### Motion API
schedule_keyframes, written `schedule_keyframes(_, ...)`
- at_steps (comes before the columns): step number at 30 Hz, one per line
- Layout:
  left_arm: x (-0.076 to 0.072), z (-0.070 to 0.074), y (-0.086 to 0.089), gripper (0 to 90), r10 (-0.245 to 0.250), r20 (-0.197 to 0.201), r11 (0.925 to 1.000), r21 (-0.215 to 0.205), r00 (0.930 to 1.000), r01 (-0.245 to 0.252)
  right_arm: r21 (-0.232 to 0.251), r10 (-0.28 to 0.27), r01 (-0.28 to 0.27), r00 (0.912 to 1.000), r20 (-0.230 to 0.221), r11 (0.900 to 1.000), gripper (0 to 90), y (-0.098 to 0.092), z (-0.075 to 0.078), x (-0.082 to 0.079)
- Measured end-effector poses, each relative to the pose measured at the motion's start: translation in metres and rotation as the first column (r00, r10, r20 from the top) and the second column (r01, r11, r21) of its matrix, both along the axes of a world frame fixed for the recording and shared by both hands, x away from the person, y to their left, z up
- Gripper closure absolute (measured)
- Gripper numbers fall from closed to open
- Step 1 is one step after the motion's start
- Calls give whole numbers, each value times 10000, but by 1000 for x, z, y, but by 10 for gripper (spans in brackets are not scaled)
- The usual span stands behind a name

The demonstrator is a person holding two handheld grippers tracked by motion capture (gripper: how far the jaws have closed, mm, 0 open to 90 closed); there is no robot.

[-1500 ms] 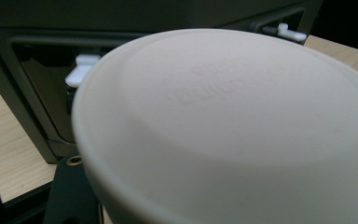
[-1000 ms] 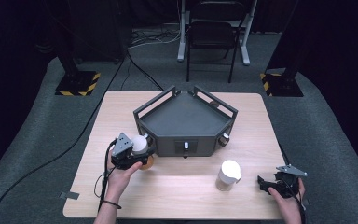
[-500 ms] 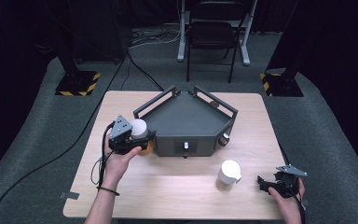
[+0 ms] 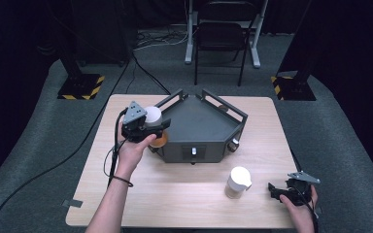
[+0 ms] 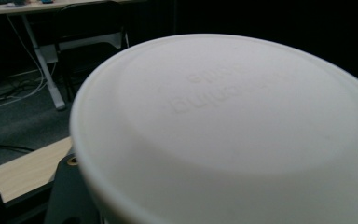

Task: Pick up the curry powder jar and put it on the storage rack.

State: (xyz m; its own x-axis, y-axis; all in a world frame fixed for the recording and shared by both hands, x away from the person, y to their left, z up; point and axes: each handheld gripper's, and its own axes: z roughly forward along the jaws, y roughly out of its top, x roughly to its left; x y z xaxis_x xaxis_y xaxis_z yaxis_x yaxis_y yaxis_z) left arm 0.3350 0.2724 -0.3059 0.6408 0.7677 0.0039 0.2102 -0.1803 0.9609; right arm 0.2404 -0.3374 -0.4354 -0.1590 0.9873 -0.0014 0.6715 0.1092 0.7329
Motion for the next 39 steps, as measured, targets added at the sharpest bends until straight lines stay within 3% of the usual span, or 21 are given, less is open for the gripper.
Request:
schedule_keyframes(8, 28, -7, -17, 368, 346, -163, 9994, -92, 9993, -348, -4, 5, -5, 10000, 0, 10000, 0, 0, 0, 0)
schedule_keyframes(13, 32, -11, -23, 368, 445, -187, 9984, -326, 9988, -451, -1, 8, -8, 10000, -1, 10000, 0, 0, 0, 0)
schedule_keyframes(23, 44, -16, -39, 369, 519, -494, 9987, 40, 9974, -517, 0, 16, -16, 10000, -2, 10000, 0, 0, 0, 0)
schedule_keyframes(31, 44, -15, -48, 369, 648, -594, 9976, 282, 9961, -632, 1, 19, -19, 10000, -2, 10000, 0, 0, 0, 0)
schedule_keyframes(35, 45, -16, -48, 369, 636, -610, 9978, 202, 9961, -625, 3, 30, -30, 10000, -3, 10000, 0, 0, 0, 0)
schedule_keyframes(39, 47, -12, -52, 364, 731, -874, 9970, 305, 9935, -707, 3, 20, -20, 10000, -1, 10000, 0, 0, 0, 0)
